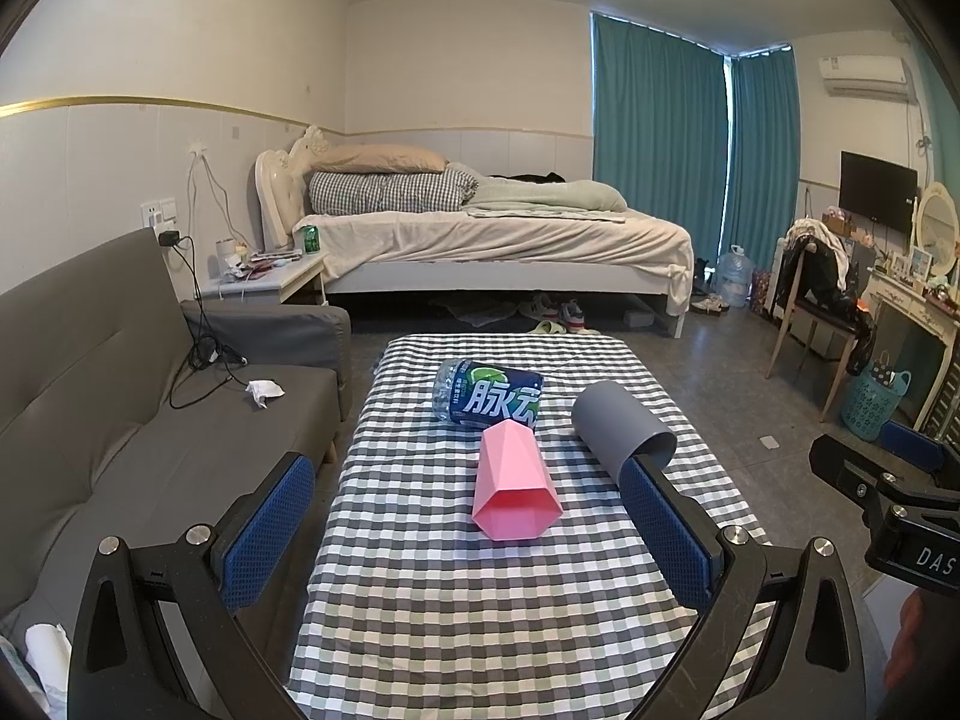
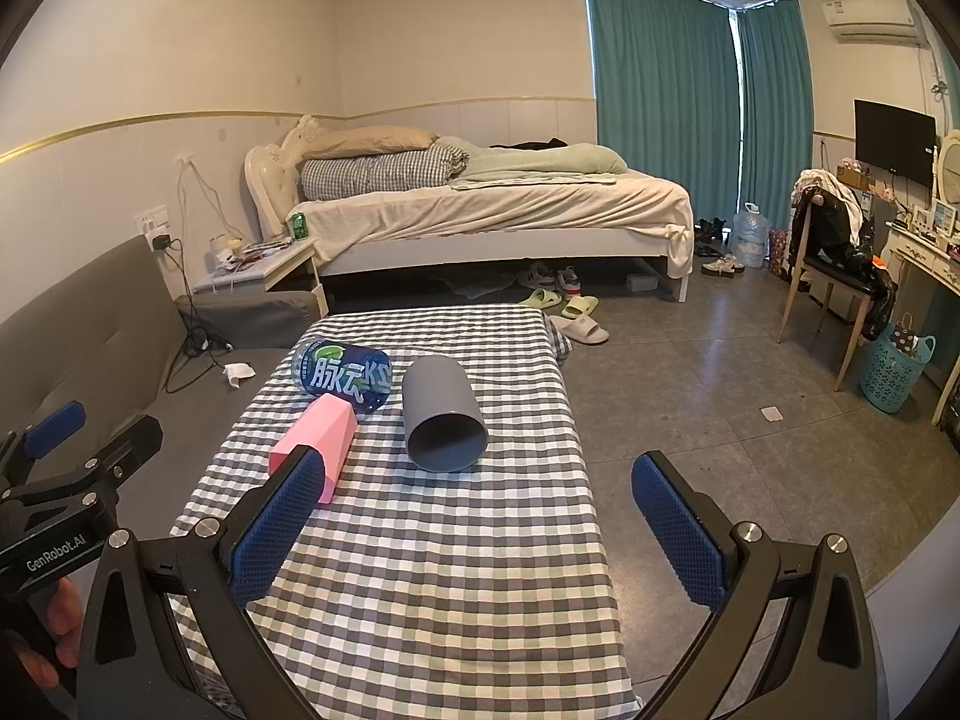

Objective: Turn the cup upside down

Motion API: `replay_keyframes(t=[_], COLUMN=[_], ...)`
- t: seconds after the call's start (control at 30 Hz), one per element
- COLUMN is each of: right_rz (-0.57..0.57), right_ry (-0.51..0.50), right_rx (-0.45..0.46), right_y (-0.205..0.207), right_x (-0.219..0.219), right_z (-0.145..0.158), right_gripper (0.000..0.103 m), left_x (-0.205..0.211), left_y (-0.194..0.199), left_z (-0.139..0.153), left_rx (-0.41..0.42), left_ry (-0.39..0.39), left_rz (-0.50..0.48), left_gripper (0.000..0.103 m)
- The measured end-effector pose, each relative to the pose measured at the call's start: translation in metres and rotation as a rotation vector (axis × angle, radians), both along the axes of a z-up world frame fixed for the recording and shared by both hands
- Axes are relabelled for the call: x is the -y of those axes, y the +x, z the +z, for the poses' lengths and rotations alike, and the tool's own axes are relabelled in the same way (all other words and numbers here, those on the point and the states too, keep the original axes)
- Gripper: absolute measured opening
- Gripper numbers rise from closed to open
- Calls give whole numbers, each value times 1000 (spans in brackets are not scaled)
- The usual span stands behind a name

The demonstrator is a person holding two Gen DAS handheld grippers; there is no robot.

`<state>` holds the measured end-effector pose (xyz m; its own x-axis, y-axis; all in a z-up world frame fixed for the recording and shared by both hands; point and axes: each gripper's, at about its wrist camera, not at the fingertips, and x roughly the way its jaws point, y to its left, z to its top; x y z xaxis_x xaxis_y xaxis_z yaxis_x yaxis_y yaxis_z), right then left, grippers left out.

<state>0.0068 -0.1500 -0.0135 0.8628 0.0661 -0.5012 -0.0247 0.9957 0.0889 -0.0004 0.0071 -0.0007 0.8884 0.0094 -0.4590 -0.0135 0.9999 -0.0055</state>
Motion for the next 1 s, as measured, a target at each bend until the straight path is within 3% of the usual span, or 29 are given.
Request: replay_keyframes(t=[0.2, 0.63, 1.0], right_rz=[8, 12, 72], right_ry=[-7, -22, -48], right_rx=[1, -6, -52], right_y=[2, 1, 26], right_x=[-17, -8, -13], right_z=[-11, -5, -18], right_gripper=[103, 103, 103], left_x=[0, -2, -10], left_y=[0, 1, 27], left_z=[0, 0, -15], left_rx=[-1, -9, -50], left_ry=[-1, 2, 6], left_rz=[0, 11, 64], left_gripper=[103, 103, 103])
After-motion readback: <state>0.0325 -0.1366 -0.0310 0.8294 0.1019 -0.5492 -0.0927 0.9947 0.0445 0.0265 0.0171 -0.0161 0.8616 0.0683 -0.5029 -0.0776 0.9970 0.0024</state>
